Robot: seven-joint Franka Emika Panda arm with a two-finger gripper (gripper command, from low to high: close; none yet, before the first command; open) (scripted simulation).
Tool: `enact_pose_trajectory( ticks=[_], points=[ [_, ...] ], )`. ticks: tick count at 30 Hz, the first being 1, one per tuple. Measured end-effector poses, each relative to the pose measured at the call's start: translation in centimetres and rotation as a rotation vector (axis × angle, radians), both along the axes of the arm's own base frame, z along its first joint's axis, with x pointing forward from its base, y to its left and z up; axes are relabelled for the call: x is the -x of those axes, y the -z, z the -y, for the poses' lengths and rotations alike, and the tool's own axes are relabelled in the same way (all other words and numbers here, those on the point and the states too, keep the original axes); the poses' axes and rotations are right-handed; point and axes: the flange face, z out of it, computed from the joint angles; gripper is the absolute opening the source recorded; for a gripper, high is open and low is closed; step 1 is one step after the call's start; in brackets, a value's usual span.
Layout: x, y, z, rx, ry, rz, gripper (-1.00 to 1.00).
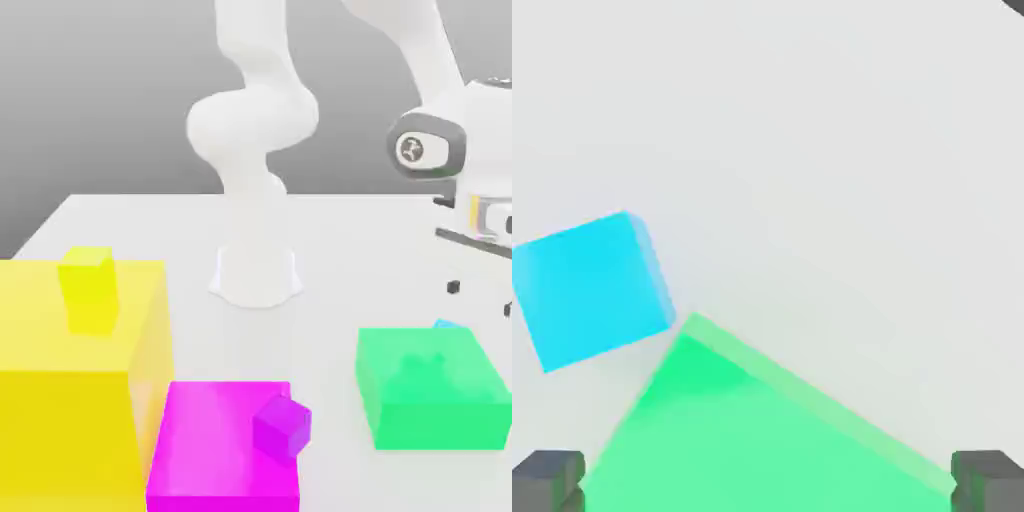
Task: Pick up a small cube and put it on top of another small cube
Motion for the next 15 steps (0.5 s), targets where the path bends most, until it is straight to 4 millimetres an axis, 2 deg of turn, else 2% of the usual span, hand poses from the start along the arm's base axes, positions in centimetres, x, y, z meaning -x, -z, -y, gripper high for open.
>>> enact_pose_trajectory(
  ticks=[1,8,9,15],
  points=[
    [1.3,1.2,-0.2,0.014,-0.067,-0.013,0.0],
    [1.6,7.9,0.3,0.026,-0.097,-0.028,0.0],
    [1.6,8.4,0.4,0.027,-0.097,-0.028,-1.0],
    [1.6,8.7,0.5,0.029,-0.098,-0.028,-1.0]
  ],
)
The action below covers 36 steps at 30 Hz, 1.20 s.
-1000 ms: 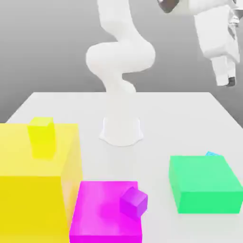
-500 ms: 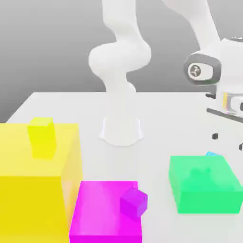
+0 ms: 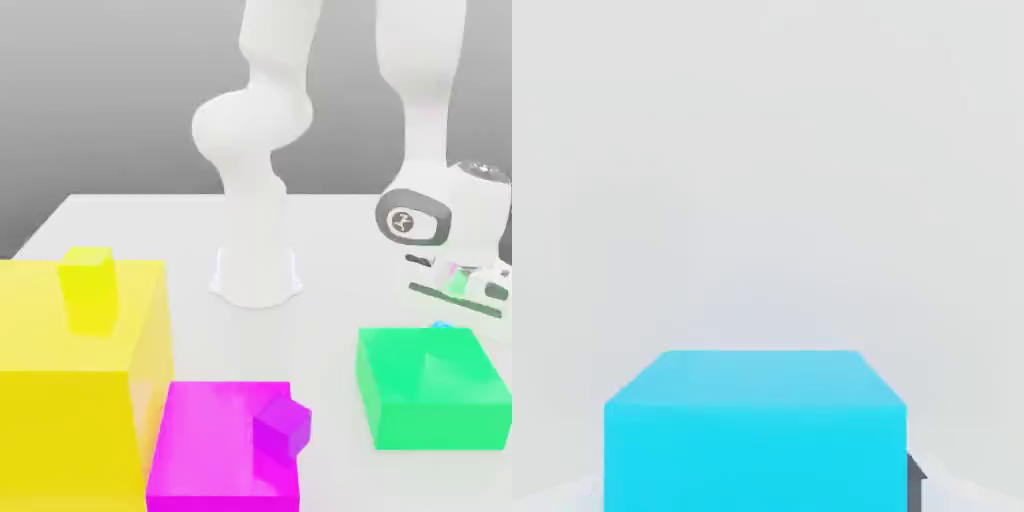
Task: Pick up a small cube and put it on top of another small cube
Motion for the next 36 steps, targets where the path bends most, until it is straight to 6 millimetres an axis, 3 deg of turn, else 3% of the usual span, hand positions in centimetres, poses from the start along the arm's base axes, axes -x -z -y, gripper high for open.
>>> enact_pose_trajectory(
  ticks=[4,10,14,19,23,26,30,32,33,34,36],
  points=[
    [-0.1,-2.7,-0.2,-0.002,0.001,-0.001,-1.0],
    [-0.4,-9.0,-1.2,-0.036,0.053,0.023,-1.0],
    [-9.8,-13.7,4.5,-0.045,0.432,0.047,-1.0],
    [-17.8,-19.6,14.5,-0.029,0.866,0.06,-1.0],
    [-20.9,-24.1,24.3,-0.017,1.202,0.057,-1.0],
    [-21.2,-27.1,31.7,-0.011,1.44,0.047,-1.0],
    [-19.1,-30.4,41.7,-0.006,1.76,0.021,-1.0],
    [-17.6,-30.1,46.7,-0.004,1.922,0.007,-1.0],
    [-17.0,-29.0,48.6,-0.003,1.985,0.002,-1.0],
    [-16.6,-27.9,49.6,-0.003,2.016,0.0,1.0],
    [-16.6,-27.9,49.6,-0.003,2.016,0.0,1.0]
  ],
)
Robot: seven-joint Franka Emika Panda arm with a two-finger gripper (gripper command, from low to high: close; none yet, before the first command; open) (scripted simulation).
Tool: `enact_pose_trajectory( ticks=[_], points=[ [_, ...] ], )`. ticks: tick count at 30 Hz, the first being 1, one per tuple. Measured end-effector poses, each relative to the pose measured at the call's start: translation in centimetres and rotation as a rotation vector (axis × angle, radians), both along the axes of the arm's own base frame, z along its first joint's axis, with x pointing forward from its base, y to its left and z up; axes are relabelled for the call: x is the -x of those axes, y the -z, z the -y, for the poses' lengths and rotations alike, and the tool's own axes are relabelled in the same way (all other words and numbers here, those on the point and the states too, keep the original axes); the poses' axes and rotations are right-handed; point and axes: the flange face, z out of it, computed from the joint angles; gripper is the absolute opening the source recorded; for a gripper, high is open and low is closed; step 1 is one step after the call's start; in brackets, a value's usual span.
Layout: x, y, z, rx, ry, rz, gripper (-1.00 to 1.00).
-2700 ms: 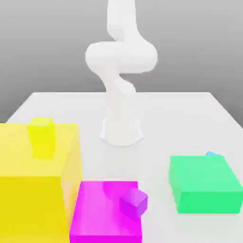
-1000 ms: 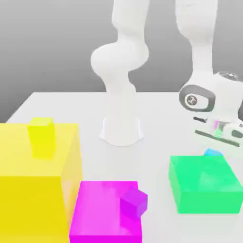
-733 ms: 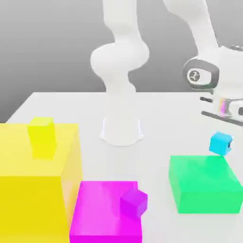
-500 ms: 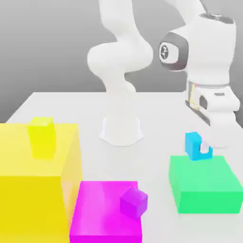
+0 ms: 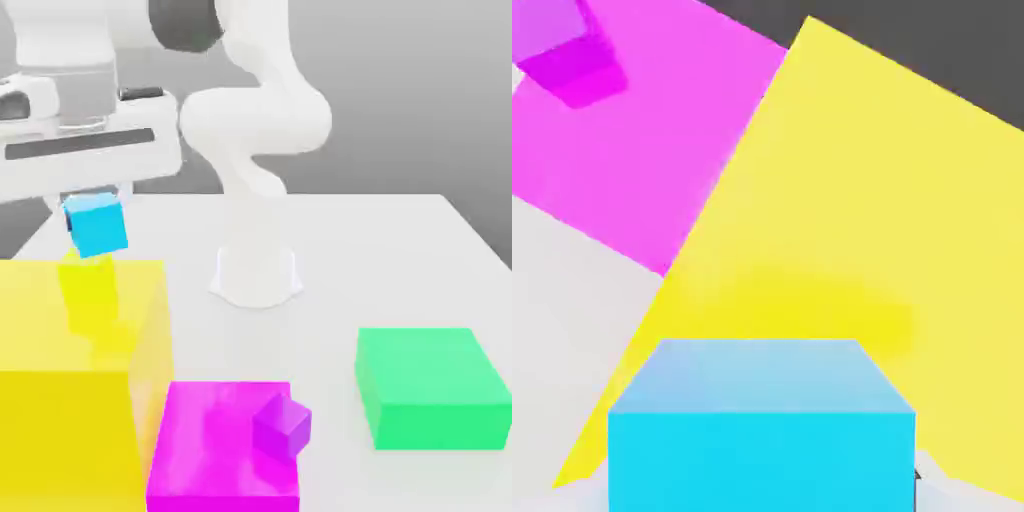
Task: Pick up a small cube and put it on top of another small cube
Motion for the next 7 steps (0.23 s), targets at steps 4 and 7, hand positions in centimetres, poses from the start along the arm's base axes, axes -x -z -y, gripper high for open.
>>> enact_pose_trajectory(
  ticks=[4,7],
  points=[
    [0.2,0.5,0.5,0.002,0.016,-0.001,1.0],
    [0.2,-2.2,0.9,0.003,0.029,-0.001,1.0]
  ],
)
